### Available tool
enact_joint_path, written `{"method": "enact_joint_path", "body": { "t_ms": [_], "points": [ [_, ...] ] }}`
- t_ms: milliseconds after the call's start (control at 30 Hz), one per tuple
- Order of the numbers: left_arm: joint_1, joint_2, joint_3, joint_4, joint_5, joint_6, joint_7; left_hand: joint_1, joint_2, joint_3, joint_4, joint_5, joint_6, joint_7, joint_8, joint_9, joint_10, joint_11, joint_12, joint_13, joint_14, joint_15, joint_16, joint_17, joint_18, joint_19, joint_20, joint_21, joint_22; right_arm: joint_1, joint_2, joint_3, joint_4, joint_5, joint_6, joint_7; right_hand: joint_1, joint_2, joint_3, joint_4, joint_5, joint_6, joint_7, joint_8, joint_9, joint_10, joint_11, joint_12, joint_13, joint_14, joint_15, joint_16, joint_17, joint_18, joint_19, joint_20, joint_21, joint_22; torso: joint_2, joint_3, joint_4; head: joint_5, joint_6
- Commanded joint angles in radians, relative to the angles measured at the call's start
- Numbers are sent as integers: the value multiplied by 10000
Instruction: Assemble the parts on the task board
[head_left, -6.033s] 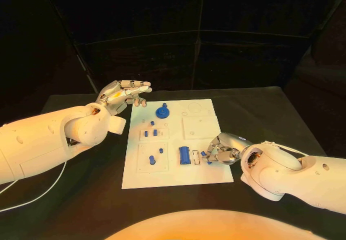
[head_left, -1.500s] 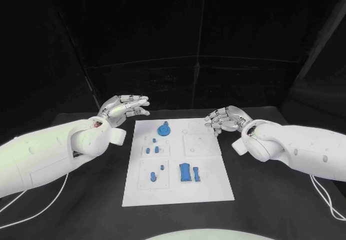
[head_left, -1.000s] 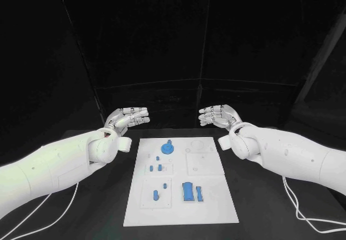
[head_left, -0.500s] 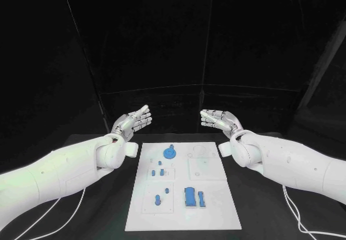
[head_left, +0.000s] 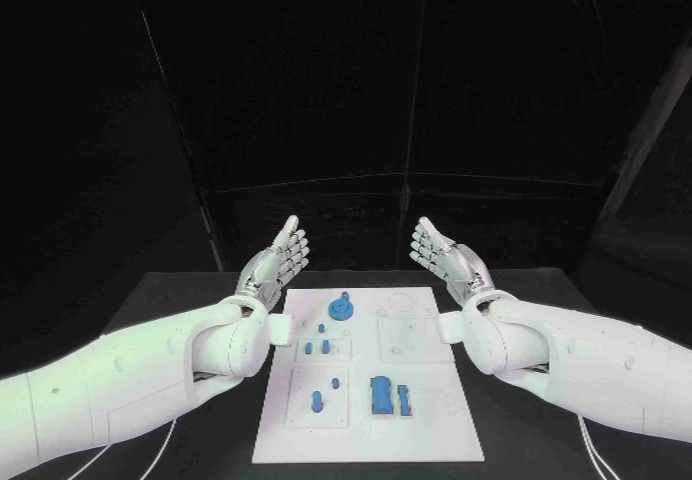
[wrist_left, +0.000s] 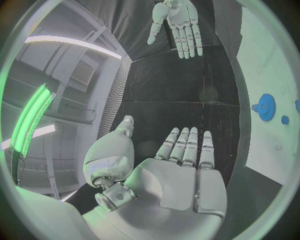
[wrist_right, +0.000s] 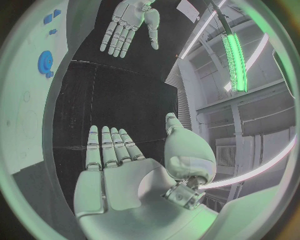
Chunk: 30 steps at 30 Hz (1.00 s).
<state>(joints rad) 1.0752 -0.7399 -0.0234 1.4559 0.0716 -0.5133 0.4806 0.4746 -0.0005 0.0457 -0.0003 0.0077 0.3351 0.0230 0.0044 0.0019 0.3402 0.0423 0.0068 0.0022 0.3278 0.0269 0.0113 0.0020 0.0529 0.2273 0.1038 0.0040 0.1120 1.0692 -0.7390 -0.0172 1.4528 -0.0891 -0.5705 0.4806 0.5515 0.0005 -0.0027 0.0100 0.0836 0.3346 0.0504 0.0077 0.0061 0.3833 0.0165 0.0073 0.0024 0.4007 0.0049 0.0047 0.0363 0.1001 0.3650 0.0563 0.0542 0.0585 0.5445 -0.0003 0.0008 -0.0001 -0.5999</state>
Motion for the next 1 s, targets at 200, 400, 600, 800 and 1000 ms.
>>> {"method": "enact_joint_path", "body": {
  "t_ms": [200,400,600,800,1000],
  "points": [
    [-236,-379,221,1080,-703,-2502,389,-2133,5,-457,3,-77,-1506,-230,-44,-19,-1532,-423,-68,-22,-1479,-269,-113,-20,-529,-1058,-1038,-40,-1120,-181,-388,163,1114,873,-1951,388,-2475,-5,27,-100,-836,-1507,-504,-77,-61,-1718,-165,-73,-24,-1800,-49,-47,-363,-1001,-1652,-563,-542,-585,-3,3,-8,1,-1],
    [-252,-401,234,1141,-716,-2567,394,-2691,5,-457,3,-77,-1895,-230,-44,-19,-1931,-423,-68,-22,-1856,-269,-113,-20,-529,-1325,-1038,-40,-1120,-192,-410,172,1172,891,-1995,394,-3118,-5,27,-100,-836,-1900,-504,-77,-61,-2165,-165,-73,-24,-2266,-49,-47,-363,-1001,-2075,-563,-542,-585,-3,3,-8,1,-1],
    [-252,-401,234,1141,-716,-2567,394,-3132,5,-457,3,-77,-2208,-230,-44,-19,-2248,-423,-68,-22,-2167,-269,-113,-20,-529,-1507,-1038,-40,-1120,-192,-410,172,1172,891,-1995,394,-3623,-5,27,-100,-836,-2206,-504,-77,-61,-2515,-165,-73,-24,-2636,-49,-47,-363,-1001,-2410,-563,-542,-585,-3,3,-8,1,-1],
    [-252,-401,234,1141,-716,-2567,394,-3492,5,-457,3,-77,-2456,-230,-44,-19,-2490,-423,-68,-22,-2403,-269,-113,-20,-529,-2273,-1038,-40,-1120,-192,-410,172,1172,891,-1995,394,-4030,-5,27,-100,-836,-2447,-504,-77,-61,-2787,-165,-73,-24,-2923,-49,-47,-363,-1001,-2670,-563,-542,-585,-3,3,-8,1,-1],
    [-252,-401,234,1141,-716,-2567,394,-4746,5,-457,3,-77,-3351,-230,-44,-19,-3402,-423,-68,-22,-3278,-269,-113,-20,-529,-2273,-1038,-40,-1120,-192,-410,172,1172,891,-1995,394,-4347,-5,27,-100,-836,-2624,-504,-77,-61,-3012,-165,-73,-24,-3158,-49,-47,-363,-1001,-2879,-563,-542,-585,-3,3,-8,1,-1]
  ]
}}
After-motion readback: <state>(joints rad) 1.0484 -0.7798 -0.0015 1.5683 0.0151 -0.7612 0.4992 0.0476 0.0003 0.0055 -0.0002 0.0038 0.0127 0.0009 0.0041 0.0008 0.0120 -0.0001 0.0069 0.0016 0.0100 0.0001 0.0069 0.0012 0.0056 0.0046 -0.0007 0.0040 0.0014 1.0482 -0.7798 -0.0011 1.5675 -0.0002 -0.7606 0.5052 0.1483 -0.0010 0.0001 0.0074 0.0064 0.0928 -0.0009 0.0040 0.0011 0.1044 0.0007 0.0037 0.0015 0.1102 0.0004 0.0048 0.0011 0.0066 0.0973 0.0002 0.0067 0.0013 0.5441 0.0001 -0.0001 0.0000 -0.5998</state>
